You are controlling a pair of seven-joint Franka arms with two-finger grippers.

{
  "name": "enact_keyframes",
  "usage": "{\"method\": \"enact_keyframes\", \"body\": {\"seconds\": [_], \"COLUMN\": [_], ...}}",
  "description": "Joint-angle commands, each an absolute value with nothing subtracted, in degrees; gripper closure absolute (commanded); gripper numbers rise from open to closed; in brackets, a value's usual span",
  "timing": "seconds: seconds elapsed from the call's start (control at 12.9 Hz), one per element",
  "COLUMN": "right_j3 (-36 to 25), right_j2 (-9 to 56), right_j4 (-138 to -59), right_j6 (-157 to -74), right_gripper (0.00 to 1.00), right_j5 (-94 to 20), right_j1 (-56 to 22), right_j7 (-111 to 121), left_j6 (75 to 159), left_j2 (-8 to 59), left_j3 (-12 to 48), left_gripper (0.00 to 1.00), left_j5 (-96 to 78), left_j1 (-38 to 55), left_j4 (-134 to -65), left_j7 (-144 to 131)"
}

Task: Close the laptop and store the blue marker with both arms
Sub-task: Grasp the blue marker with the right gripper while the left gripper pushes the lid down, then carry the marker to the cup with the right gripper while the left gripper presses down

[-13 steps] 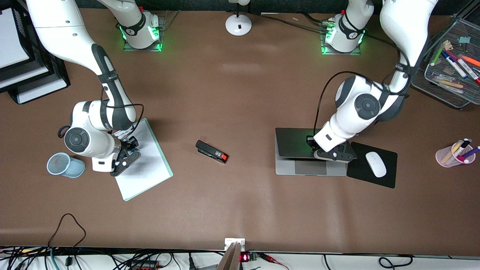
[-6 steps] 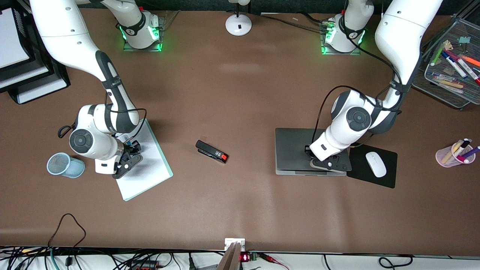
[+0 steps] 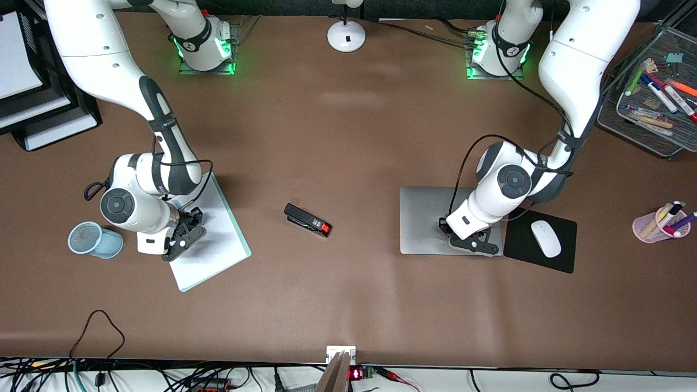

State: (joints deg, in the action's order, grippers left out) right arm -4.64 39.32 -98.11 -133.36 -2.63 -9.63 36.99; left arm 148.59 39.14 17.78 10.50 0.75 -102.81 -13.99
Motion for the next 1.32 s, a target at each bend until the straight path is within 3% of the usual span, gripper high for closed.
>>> {"method": "enact_keyframes", "body": {"seconds": [0.0,0.47,0.7,1.01,1.17,1.24], "right_j3": [-4.48,-4.92,-5.01,-4.83,-4.83,-4.66], "right_j2": [38.07,34.89,32.97,29.36,27.95,27.95], "right_j4": [-97.21,-89.4,-87.72,-87.28,-87.28,-87.01], "right_j6": [-132.72,-123.5,-122.96,-122.52,-122.43,-121.74], "right_gripper": [0.99,1.0,1.0,1.0,1.0,1.0], "right_j5": [-4.74,-5.63,-5.54,-6.32,-10.78,-16.12], "right_j1": [-9.4,-7.12,-5.81,-3.09,-0.8,1.65], "right_j7": [37.62,39.1,45.33,53.15,59.21,65.5], "left_j6": [149.15,149.24,149.24,148.72,144.61,140.58], "left_j2": [40.52,41.57,41.84,40.53,35.88,32.99], "left_j3": [16.79,16.7,16.52,16.7,16.96,17.22], "left_gripper": [1.0,1.0,1.0,0.86,0.97,0.98], "left_j5": [11.95,11.95,11.95,12.04,11.95,11.78], "left_j1": [1.05,1.23,1.32,0.35,0.26,0.26], "left_j4": [-100.99,-100.99,-100.99,-100.9,-100.9,-100.38], "left_j7": [-13.62,-13.62,-13.62,-13.71,-13.45,-13.45]}}
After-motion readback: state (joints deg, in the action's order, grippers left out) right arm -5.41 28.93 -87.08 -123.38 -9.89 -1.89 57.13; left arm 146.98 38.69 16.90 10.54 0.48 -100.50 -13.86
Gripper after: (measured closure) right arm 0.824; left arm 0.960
